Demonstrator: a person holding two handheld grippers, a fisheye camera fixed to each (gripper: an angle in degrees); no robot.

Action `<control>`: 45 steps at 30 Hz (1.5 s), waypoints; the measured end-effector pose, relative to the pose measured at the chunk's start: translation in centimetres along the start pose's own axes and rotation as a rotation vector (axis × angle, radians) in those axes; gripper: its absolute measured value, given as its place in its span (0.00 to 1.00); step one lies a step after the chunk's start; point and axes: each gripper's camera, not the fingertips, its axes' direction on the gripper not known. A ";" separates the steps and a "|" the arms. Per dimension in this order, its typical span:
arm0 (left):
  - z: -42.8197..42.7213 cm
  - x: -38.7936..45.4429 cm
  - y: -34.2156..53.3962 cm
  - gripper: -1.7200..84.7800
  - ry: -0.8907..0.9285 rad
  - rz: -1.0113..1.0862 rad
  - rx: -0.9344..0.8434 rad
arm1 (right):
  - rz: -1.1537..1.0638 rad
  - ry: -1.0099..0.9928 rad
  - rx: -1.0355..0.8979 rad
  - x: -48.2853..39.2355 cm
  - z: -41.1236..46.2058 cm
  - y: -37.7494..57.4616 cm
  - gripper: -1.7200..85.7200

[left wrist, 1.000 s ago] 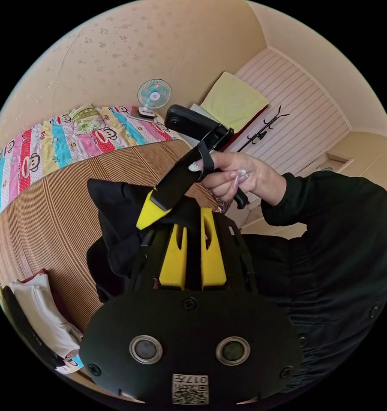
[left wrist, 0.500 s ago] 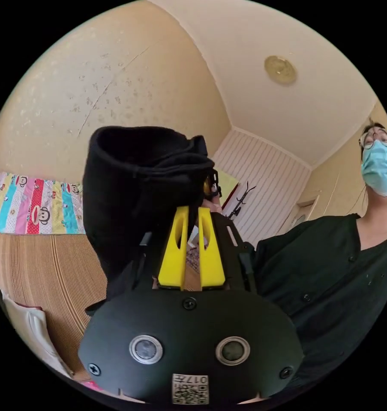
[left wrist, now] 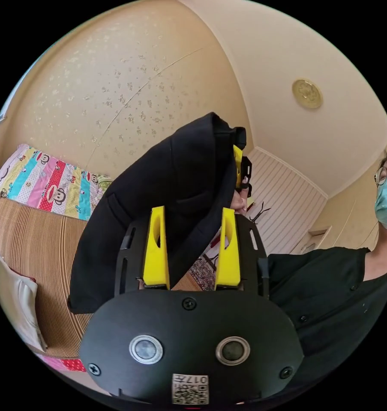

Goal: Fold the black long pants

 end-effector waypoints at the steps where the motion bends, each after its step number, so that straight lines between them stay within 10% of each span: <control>1: -0.5 0.4 0.3 0.22 -0.014 0.006 0.006 | -0.007 0.008 0.004 -0.7 -0.5 -0.2 0.08; 15: -0.4 7.5 -2.2 0.13 -0.248 0.340 -0.082 | -0.158 -0.205 0.128 -9.2 -5.9 -1.8 0.07; 22: -8.1 -0.1 -8.9 0.05 0.481 0.224 0.122 | -0.237 -0.199 0.261 -14.8 -12.5 -1.7 0.06; 25: -9.0 -5.2 -10.5 0.10 0.201 -0.034 0.124 | -0.173 -0.092 0.283 -15.5 -11.8 -2.2 0.06; 34: -12.4 0.1 -0.7 0.23 0.243 0.286 0.032 | -0.190 -0.058 0.288 -19.3 -11.4 -3.9 0.05; 39: -13.1 4.8 2.1 0.25 -0.028 0.432 -0.037 | -0.227 -0.058 0.269 -22.3 -11.3 -6.1 0.06; 45: -12.0 9.7 -0.1 0.10 -0.293 0.573 0.066 | -0.277 -0.079 0.247 -26.5 -11.4 -8.8 0.06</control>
